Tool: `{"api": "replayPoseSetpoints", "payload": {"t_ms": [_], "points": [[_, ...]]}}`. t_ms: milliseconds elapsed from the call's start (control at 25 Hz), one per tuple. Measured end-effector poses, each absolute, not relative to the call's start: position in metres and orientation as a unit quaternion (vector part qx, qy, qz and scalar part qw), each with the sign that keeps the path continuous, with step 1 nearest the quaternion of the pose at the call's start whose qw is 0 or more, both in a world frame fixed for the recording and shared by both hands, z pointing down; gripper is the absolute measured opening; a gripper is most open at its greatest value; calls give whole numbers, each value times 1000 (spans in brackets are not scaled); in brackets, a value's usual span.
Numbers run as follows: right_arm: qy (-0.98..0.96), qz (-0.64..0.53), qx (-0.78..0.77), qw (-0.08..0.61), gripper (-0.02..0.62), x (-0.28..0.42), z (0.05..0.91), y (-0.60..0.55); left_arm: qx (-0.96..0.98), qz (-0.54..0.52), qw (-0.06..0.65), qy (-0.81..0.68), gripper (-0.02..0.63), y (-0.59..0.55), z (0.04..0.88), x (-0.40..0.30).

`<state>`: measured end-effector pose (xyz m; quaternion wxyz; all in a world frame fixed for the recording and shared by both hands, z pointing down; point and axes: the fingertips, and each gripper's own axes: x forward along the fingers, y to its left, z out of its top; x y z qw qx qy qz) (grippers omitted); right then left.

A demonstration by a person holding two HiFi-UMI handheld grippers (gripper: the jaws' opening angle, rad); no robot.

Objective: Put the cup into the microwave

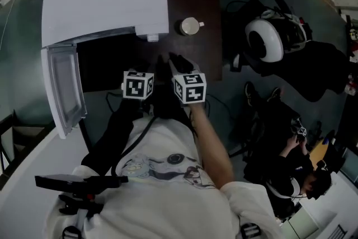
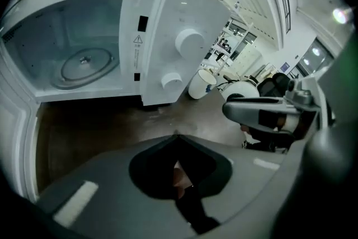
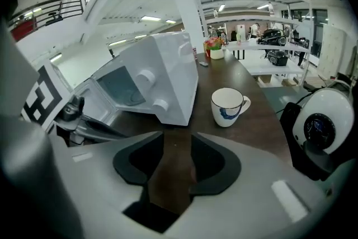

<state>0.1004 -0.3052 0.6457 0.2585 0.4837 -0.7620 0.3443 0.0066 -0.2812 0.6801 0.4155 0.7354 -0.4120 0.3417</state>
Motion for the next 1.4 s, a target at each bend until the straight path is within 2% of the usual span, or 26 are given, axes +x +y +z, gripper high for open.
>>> {"api": "replayPoseSetpoints", "payload": {"t_ms": [520,840,1040,1400], "points": [[-724,362,514,285,316,159,703,-373,719,364,421,-415,0,-288,690,4],[-712,355,534,287,411,170,719,-419,710,374,430,-413,0,-277,696,5],[-715,349,533,288,440,164,723,-435,702,377,436,-418,0,-271,699,2],[-713,328,546,293,439,164,729,-445,691,381,441,-428,0,-265,703,-7]]}}
